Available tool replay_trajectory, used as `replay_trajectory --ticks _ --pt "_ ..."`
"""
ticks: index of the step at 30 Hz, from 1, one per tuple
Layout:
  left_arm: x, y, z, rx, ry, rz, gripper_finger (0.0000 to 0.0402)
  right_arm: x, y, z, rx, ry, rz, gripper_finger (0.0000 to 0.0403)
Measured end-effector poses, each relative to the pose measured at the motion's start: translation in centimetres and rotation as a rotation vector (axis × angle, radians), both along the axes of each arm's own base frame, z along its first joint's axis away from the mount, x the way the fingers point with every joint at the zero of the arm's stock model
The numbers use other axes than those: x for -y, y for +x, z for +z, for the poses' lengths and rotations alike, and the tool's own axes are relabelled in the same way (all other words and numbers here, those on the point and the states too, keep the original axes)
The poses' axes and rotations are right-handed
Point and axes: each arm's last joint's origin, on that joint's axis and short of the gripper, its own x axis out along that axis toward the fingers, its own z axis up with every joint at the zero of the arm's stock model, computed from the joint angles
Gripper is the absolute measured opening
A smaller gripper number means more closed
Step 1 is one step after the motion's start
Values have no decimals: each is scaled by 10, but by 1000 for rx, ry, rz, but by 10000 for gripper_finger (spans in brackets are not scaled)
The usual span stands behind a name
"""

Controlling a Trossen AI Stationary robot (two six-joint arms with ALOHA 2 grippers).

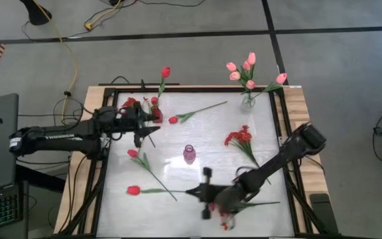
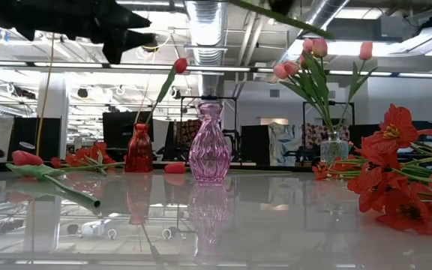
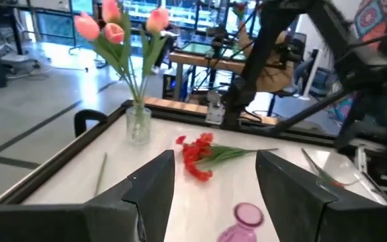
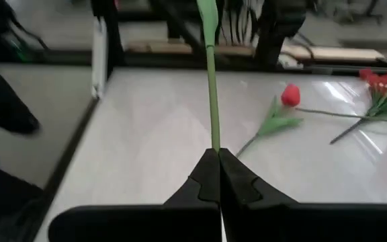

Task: Sort flowers into vase by color
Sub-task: Put the red flower into the red vase

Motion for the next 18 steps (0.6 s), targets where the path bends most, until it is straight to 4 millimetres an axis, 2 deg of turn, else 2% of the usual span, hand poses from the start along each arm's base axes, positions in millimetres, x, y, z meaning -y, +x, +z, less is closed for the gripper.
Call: replay_trajectory --ticks 5,8,13,18 --pt "-10 3 -4 -17 -22 50 196 44 -54 -11 238 122 52 18" --pt "-13 8 -7 -24 -37 60 196 64 -75 -20 345 137 55 18" --pt "-16 19 -9 11 -52 27 196 80 -89 -25 460 85 45 18" --pt "-11 28 -3 118 -65 -126 196 82 -86 -17 507 59 35 18"
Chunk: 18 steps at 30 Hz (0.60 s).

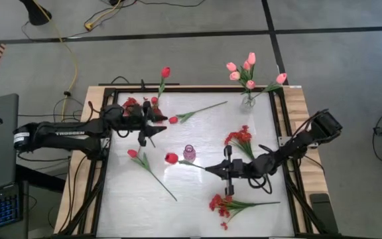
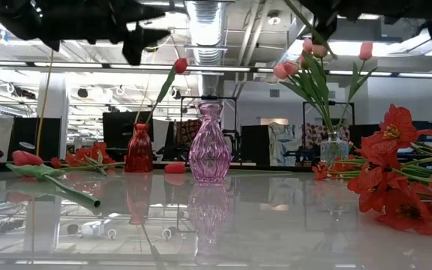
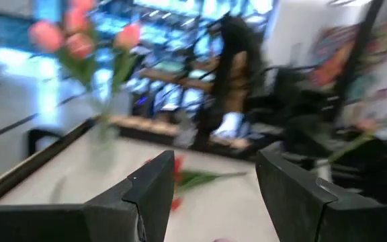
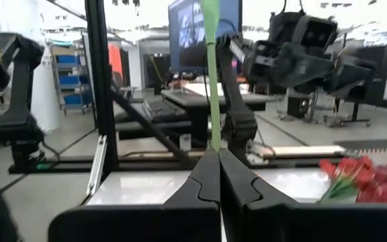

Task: Sort flowers into vase by color
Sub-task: Put the red flower into the red vase

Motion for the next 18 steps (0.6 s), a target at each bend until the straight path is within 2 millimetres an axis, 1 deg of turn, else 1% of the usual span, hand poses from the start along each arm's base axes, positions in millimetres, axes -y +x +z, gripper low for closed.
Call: replay_trajectory --ticks 3,7,11,15,18 --pt "7 4 5 66 18 -54 196 2 3 8 45 -7 -18 18" --pt "20 12 4 103 69 -71 196 8 12 20 94 -18 -60 18" --pt "28 22 2 142 91 -23 196 19 24 31 119 -24 -90 18" --pt "35 33 -1 219 101 -68 196 31 31 37 139 -18 -135 18" --pt "39 42 -7 261 103 -89 196 41 35 39 145 -19 -164 18"
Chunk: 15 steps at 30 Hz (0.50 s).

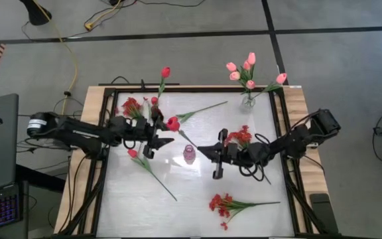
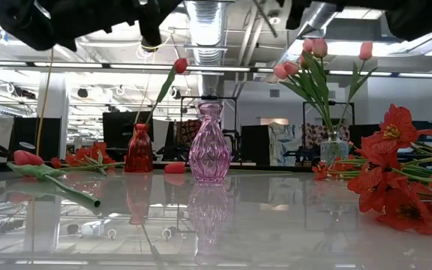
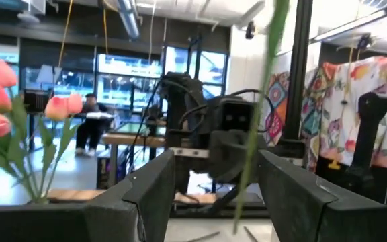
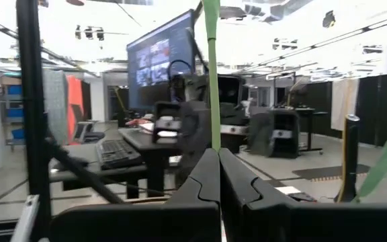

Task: Sort flowers into vase by color
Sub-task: Put the red flower into the red vase

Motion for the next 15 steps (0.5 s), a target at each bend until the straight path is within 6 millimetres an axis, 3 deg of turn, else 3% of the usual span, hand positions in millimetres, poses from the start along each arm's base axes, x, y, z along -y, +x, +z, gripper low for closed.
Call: replay_trajectory --ticks 8,15 --pt "1 45 -5 -13 -11 -32 196 24 7 -1 9 21 28 18" --pt "1 73 3 11 43 -78 196 27 9 -2 -10 20 20 18"
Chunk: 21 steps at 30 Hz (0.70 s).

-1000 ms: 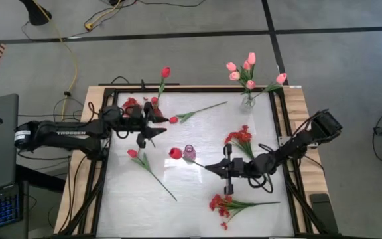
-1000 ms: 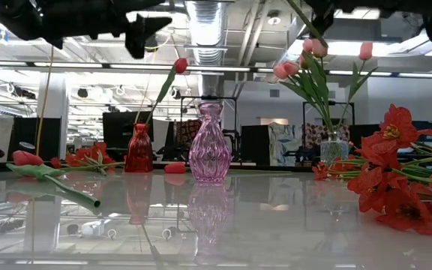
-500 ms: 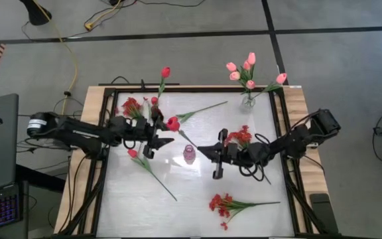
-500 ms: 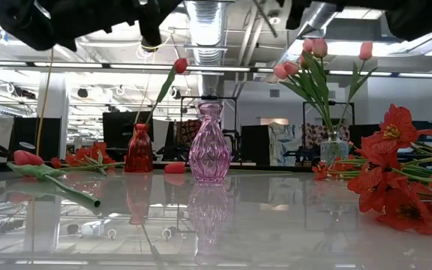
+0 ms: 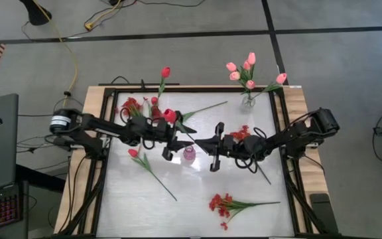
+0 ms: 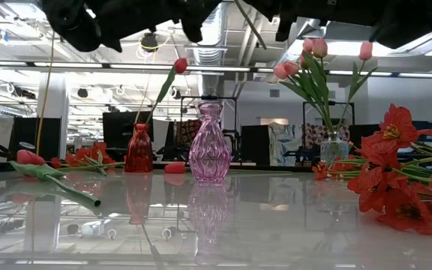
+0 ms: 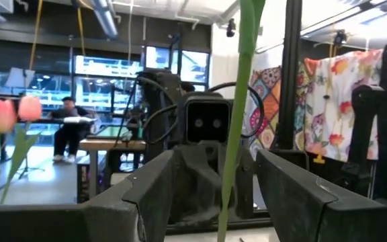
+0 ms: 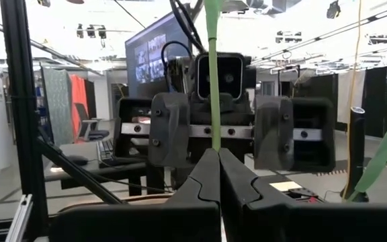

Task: Sort flowers into vase by color
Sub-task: Put the red flower into the red vase

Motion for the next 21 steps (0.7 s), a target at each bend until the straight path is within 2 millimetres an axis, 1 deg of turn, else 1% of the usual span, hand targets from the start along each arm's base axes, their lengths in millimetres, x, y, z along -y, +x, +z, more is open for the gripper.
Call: replay_trajectory --ticks 9,12,16,19,21 --pt "0 0 4 18 25 5 196 0 0 0 -4 -9 2 18" --pt "0 1 3 16 24 5 181 0 0 0 -5 -14 1 18" --pt "0 1 3 9 24 2 134 0 0 0 -6 -16 0 18" --pt "0 1 3 7 21 -3 83 0 0 0 -5 -17 3 18" --pt "0 1 2 4 22 -7 40 0 0 0 -7 -18 2 20"
